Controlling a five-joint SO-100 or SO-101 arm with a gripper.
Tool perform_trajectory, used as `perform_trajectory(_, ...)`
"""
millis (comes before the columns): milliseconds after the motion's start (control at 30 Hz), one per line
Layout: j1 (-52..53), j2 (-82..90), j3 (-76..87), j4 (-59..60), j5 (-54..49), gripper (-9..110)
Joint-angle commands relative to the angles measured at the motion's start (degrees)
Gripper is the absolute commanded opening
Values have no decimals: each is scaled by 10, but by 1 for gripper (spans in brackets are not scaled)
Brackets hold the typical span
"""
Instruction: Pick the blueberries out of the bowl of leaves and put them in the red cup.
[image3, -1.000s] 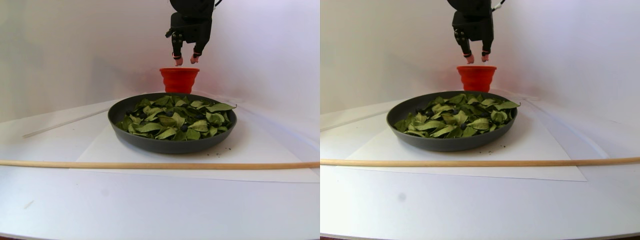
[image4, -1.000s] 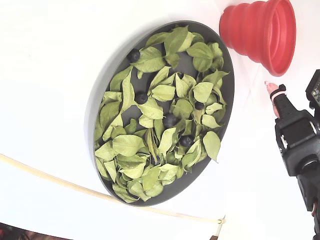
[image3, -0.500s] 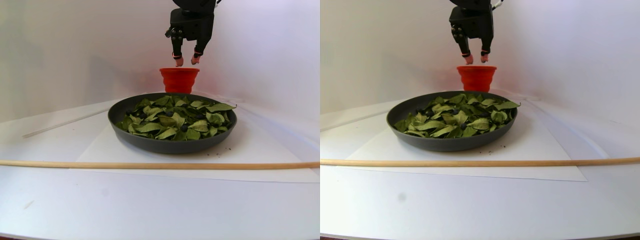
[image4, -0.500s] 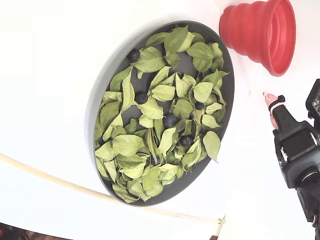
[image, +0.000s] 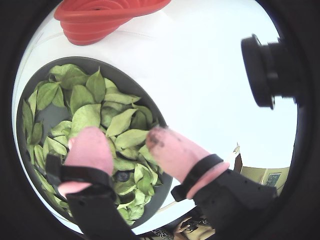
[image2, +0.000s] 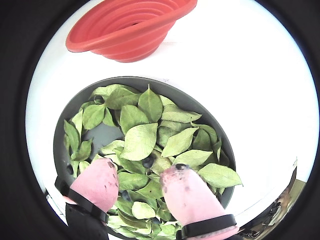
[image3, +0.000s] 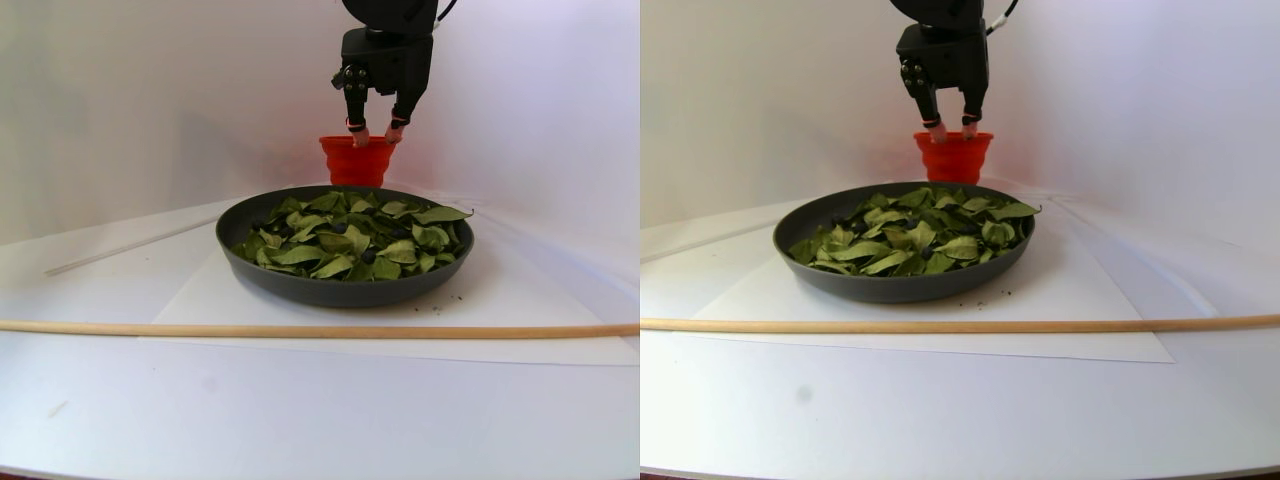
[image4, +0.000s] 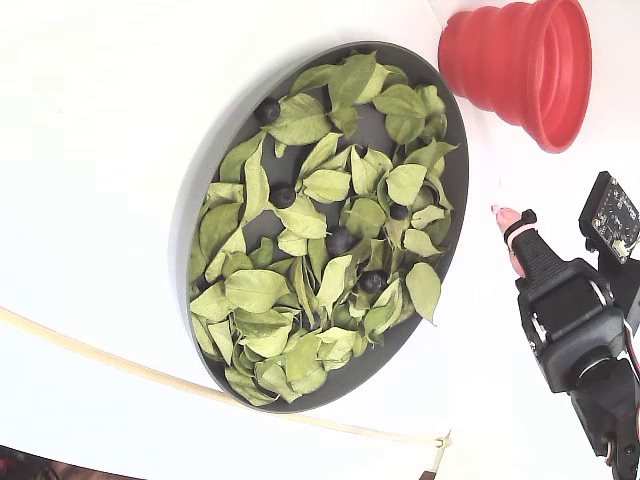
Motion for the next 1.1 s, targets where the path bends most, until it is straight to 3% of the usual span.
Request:
perform_trajectory(0,15,39,-3,1,3,16)
perform_trajectory(1067,3,-71,19,-62,-4,17)
